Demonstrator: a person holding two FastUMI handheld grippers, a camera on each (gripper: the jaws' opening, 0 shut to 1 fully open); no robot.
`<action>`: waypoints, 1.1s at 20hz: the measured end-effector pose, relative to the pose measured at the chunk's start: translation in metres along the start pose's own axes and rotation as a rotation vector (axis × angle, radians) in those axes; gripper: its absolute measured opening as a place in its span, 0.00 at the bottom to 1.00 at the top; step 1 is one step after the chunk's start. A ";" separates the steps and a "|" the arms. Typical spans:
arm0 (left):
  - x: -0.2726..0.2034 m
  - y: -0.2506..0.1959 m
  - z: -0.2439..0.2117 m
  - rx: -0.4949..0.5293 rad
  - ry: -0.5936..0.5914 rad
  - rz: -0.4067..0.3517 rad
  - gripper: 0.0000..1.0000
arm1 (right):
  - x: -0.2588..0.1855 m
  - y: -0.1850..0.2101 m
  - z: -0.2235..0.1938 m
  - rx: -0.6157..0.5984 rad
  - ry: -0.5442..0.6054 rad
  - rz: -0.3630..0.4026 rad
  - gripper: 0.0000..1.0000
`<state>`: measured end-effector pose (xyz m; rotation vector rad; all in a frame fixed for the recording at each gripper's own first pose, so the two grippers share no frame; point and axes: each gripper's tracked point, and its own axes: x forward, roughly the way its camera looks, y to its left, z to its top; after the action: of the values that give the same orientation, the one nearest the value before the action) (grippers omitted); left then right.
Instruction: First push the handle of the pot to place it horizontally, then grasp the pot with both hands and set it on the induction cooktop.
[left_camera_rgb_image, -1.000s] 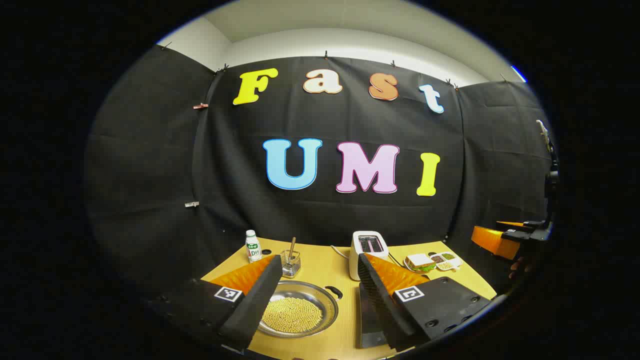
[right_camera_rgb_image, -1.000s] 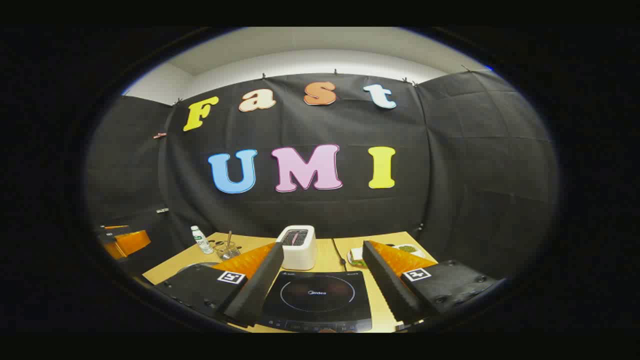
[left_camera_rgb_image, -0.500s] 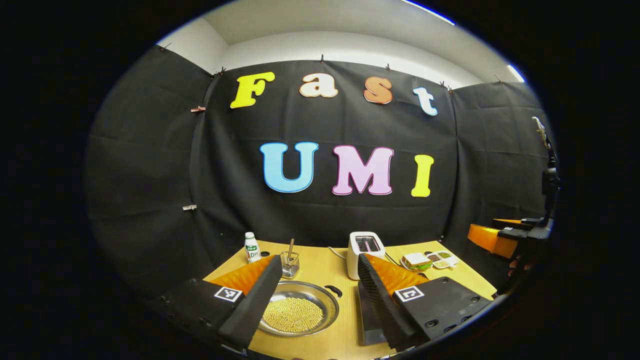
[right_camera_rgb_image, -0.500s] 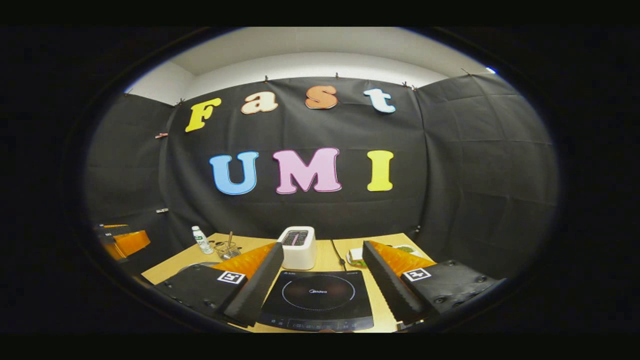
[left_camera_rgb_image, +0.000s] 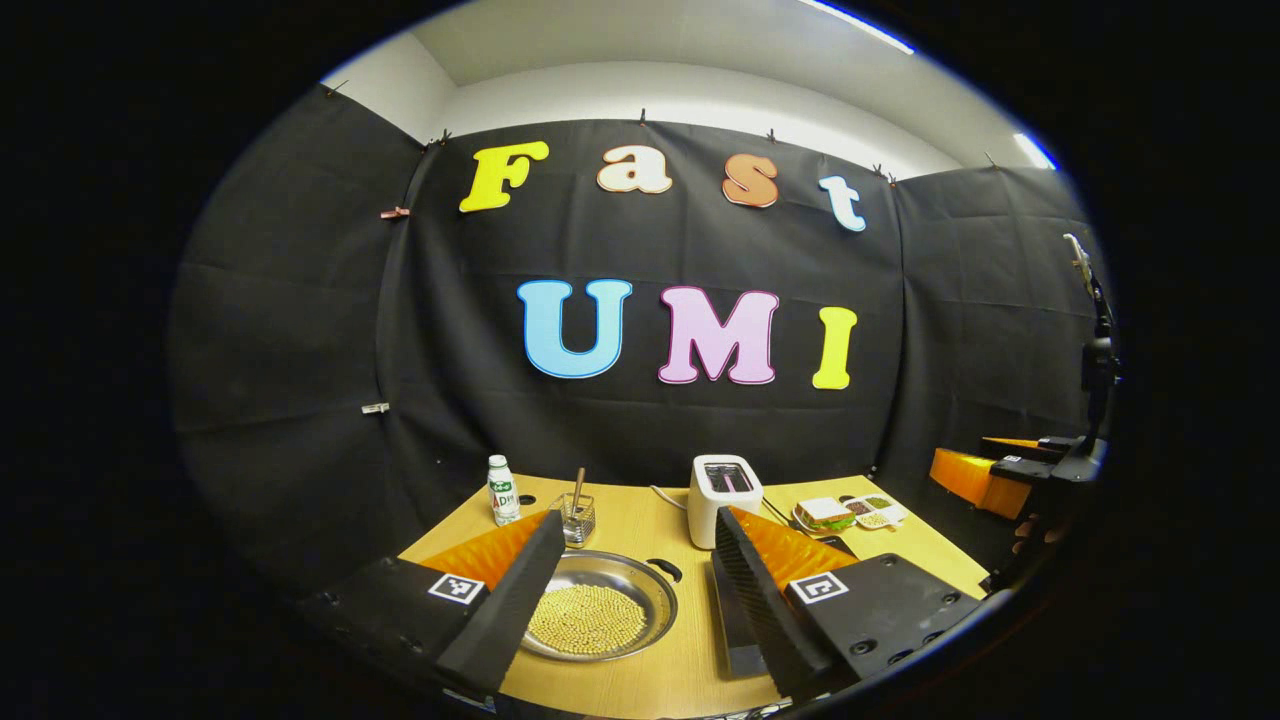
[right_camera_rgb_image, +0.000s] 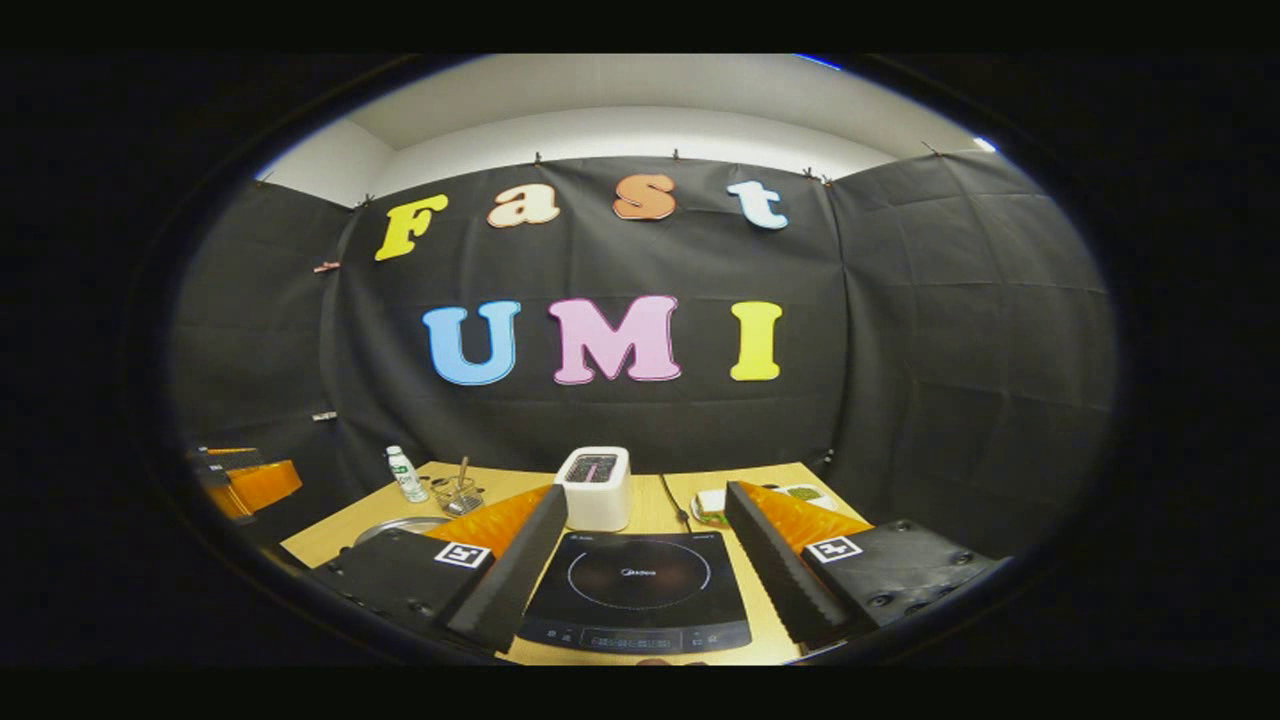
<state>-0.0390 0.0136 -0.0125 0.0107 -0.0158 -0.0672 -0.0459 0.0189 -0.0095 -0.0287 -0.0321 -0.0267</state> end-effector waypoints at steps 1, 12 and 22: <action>-0.001 0.001 -0.001 0.004 0.000 -0.003 0.95 | -0.001 0.001 0.001 0.002 -0.003 -0.001 0.98; 0.005 0.023 -0.017 -0.036 0.027 -0.020 0.95 | -0.004 -0.001 -0.006 0.022 0.013 -0.068 0.98; 0.028 0.043 -0.052 -0.043 0.173 -0.083 0.68 | -0.014 -0.022 -0.018 0.031 0.033 -0.128 0.99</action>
<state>-0.0076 0.0555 -0.0639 -0.0257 0.1592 -0.1495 -0.0598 -0.0031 -0.0270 0.0048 -0.0009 -0.1549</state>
